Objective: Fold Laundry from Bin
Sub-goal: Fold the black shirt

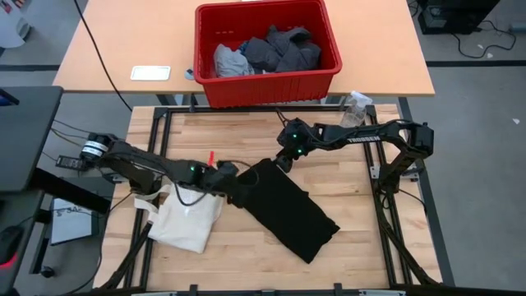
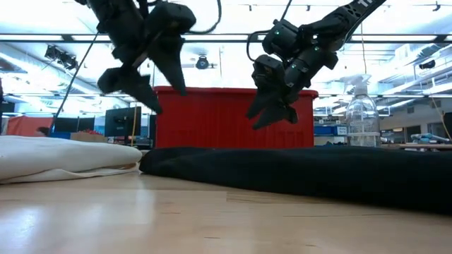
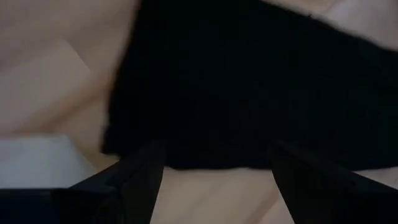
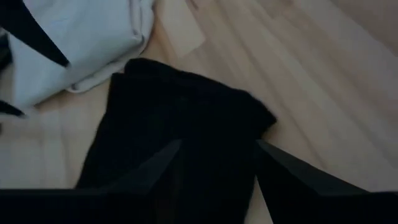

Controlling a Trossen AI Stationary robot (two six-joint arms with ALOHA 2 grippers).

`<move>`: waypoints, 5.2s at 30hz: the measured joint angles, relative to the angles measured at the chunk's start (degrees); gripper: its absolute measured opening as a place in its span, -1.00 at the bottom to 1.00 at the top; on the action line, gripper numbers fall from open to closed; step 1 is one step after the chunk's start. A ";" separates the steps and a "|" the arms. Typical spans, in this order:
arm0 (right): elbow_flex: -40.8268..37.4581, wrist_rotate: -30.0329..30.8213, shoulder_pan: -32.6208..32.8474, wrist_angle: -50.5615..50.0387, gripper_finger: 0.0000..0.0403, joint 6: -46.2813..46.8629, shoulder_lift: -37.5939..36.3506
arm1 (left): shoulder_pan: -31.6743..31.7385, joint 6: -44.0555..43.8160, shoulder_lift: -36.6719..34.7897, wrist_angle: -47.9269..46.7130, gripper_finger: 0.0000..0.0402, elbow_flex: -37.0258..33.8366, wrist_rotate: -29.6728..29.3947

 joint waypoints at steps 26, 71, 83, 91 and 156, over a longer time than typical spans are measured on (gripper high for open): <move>-1.17 0.25 1.82 -5.59 -0.03 -6.90 5.06 | -5.00 -13.60 -2.23 34.15 0.44 -22.40 -3.42; -1.49 2.54 5.03 -20.60 0.02 8.80 -5.28 | -4.46 -19.27 6.43 48.50 0.45 -22.29 -3.23; -1.51 8.52 12.18 -32.53 0.41 15.41 -8.75 | 0.63 -16.56 5.47 48.02 0.45 -22.29 4.34; -1.51 9.58 15.41 -37.98 0.41 22.51 -15.03 | 6.91 -8.10 2.42 40.28 0.44 -11.31 13.25; -30.89 3.84 4.33 24.15 -0.90 23.88 -8.61 | 17.05 12.88 29.42 51.76 -0.90 -1.18 15.69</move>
